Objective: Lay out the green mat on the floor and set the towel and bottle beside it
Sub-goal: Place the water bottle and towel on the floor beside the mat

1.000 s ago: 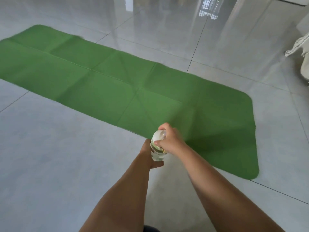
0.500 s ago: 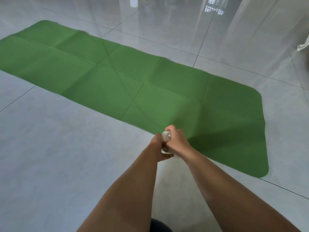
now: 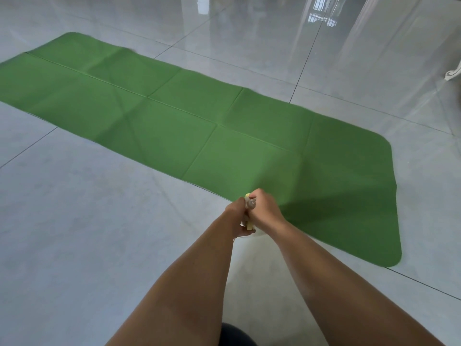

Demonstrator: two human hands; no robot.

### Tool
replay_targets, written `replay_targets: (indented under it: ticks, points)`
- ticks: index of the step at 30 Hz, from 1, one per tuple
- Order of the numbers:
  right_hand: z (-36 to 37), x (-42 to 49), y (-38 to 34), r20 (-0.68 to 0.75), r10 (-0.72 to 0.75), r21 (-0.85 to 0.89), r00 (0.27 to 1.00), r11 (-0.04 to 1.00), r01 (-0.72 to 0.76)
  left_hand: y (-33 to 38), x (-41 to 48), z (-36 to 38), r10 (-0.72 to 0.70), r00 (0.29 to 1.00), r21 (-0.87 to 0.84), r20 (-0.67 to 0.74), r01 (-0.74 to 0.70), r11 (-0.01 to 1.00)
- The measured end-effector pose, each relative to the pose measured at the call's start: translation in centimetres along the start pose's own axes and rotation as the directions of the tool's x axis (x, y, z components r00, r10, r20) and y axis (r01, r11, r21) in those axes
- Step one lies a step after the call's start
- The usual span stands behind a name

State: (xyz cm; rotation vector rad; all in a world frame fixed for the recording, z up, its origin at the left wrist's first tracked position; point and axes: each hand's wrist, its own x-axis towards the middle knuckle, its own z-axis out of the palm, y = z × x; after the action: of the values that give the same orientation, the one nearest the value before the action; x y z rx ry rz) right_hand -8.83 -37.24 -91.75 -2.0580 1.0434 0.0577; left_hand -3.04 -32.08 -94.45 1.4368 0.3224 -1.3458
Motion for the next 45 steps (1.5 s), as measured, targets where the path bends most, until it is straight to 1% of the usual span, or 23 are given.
replay_targets:
  ticks: [6,12,17,22,26,31,36,40,45]
  points:
    - [-0.4,-0.1,0.2,-0.005,-0.006,-0.029,1.0,1.0,0.006,-0.1,0.3,0.0,-0.004,1.0,0.036,0.0,0.004,0.999]
    - [-0.6,-0.1,0.1,0.013,-0.001,-0.025,1.0,1.0,0.001,-0.2,0.0,-0.3,-0.03,0.999,0.156,0.021,0.026,0.987]
    - [-0.5,-0.2,0.0,0.018,0.004,-0.027,1.0,1.0,-0.003,-0.1,0.2,-0.4,-0.042,0.999,0.145,0.019,0.039,0.989]
    - [-0.7,-0.2,0.0,0.02,0.015,-0.024,1.0,1.0,-0.015,0.1,-0.1,-0.3,-0.043,0.999,0.19,0.028,0.037,0.981]
    - [-0.7,-0.2,-0.1,0.014,0.027,-0.012,1.0,1.0,-0.027,0.3,-0.8,-0.4,-0.07,0.997,0.19,0.039,0.062,0.98]
    - [-0.7,0.1,-0.3,0.016,0.031,-0.025,0.999,0.999,-0.031,0.4,-0.7,-0.8,-0.075,0.997,0.223,0.012,0.071,0.972]
    - [-0.8,0.4,0.0,0.012,0.045,0.025,0.999,0.999,-0.045,0.6,-0.6,-1.0,-0.111,0.994,0.226,-0.019,0.113,0.967]
    - [-0.9,0.7,0.1,-0.003,0.089,0.04,0.996,0.995,-0.089,0.7,-0.8,-1.1,-0.112,0.993,0.192,-0.039,0.118,0.974]
    - [-1.5,0.9,1.5,0.023,0.21,0.189,0.977,0.959,-0.211,0.4,-0.7,-2.4,-0.109,0.988,0.183,-0.109,0.128,0.975]
